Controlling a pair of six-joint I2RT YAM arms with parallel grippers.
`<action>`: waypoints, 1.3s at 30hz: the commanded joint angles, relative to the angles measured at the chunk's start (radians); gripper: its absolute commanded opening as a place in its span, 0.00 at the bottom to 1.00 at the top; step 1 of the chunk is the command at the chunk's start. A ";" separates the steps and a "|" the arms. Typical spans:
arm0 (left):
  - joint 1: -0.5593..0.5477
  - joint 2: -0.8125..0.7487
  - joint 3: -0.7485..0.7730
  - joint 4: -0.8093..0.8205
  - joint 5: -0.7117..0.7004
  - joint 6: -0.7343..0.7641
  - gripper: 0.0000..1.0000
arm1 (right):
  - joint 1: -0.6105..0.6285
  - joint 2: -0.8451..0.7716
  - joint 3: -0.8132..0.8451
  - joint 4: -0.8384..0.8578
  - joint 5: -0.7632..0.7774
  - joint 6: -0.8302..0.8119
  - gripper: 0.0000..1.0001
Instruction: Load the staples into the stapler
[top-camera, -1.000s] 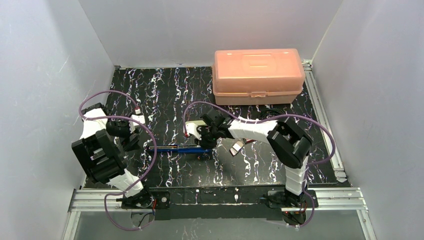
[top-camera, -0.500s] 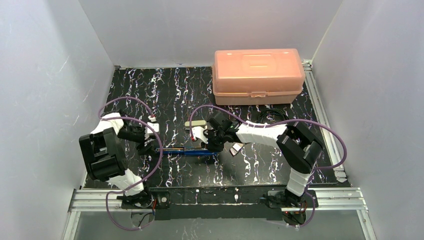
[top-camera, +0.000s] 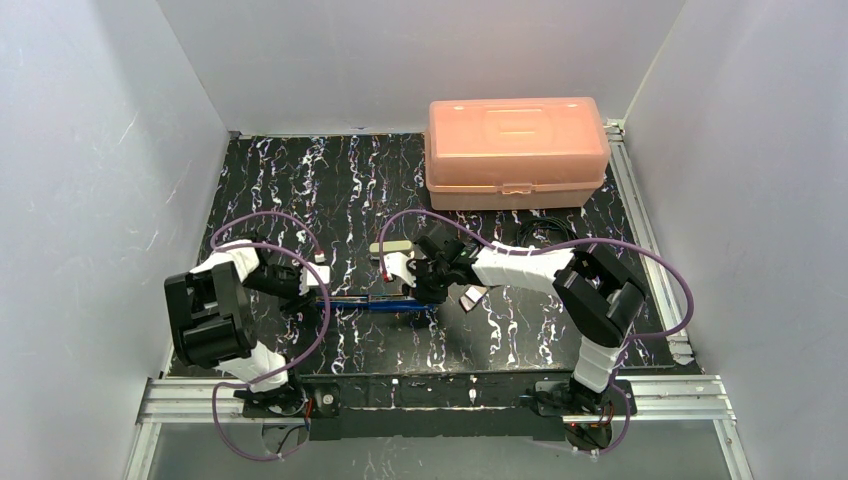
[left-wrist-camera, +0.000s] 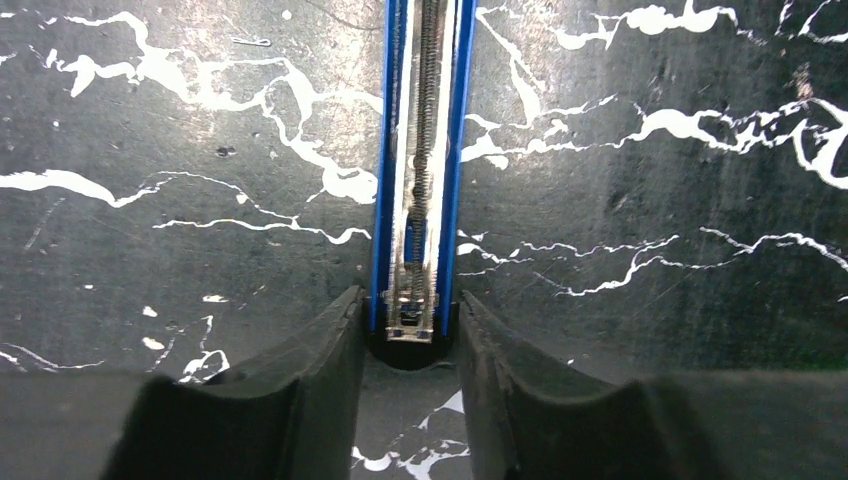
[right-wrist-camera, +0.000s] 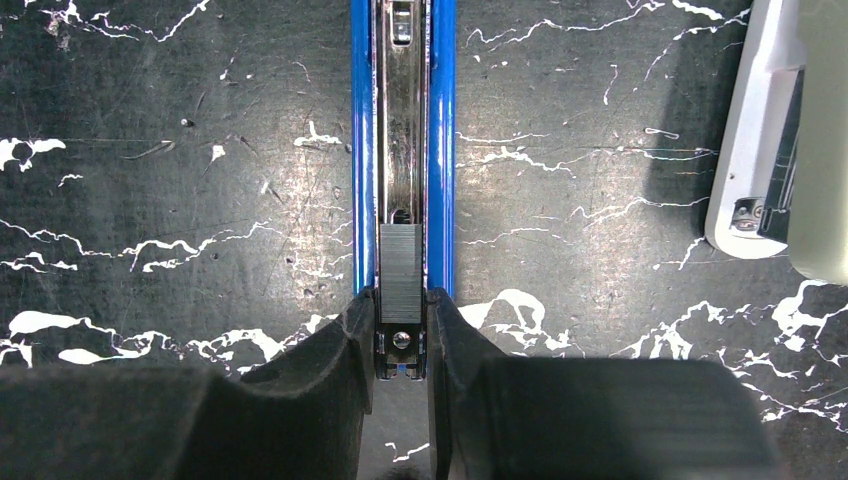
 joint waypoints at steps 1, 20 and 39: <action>-0.005 -0.037 -0.020 0.061 -0.017 -0.024 0.27 | -0.001 -0.011 -0.015 0.028 0.003 0.022 0.01; -0.157 -0.273 0.095 -0.053 0.313 -0.455 0.00 | -0.063 -0.037 -0.097 0.204 -0.054 0.132 0.04; -0.438 -0.223 0.190 0.016 0.342 -0.701 0.00 | -0.111 -0.018 -0.132 0.280 -0.118 0.145 0.08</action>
